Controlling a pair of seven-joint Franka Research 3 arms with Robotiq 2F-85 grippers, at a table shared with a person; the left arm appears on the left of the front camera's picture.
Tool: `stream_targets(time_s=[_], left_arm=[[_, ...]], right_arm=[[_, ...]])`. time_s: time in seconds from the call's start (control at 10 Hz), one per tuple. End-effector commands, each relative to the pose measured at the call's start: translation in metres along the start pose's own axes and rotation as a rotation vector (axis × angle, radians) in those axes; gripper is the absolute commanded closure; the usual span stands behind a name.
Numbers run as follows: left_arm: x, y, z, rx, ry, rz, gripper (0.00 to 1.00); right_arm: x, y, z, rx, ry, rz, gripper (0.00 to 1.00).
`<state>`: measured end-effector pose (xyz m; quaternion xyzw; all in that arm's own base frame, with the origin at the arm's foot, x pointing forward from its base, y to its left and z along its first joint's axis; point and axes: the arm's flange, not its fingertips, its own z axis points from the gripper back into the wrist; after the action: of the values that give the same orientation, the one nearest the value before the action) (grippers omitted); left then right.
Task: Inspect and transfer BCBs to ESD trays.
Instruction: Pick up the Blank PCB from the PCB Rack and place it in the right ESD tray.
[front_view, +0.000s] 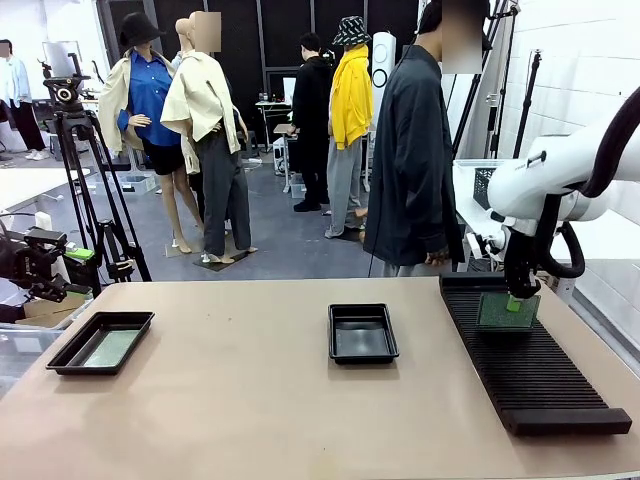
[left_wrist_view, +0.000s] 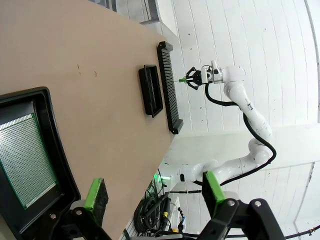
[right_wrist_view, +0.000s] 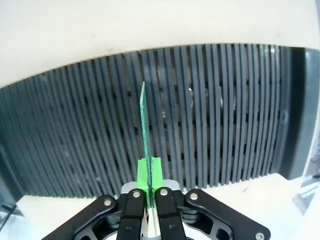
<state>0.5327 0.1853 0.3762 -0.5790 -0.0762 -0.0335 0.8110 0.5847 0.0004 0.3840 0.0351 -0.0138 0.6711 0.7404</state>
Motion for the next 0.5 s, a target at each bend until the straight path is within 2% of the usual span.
stream_targets(time_s=[0.0, 0.2, 0.4], left_arm=[[-0.001, -0.002, -0.001, -0.015, -0.014, -0.001, 0.0], [-0.001, -0.002, -0.001, -0.015, -0.014, -0.001, 0.0], [-0.001, -0.002, -0.001, -0.015, -0.014, -0.001, 0.0]], right_arm=[[0.004, 0.011, 0.032, 0.047, -0.06, -0.079, 1.0], [0.013, 0.022, 0.058, 0.08, -0.098, -0.176, 1.0], [0.025, 0.04, 0.074, 0.089, -0.087, -0.292, 1.0]])
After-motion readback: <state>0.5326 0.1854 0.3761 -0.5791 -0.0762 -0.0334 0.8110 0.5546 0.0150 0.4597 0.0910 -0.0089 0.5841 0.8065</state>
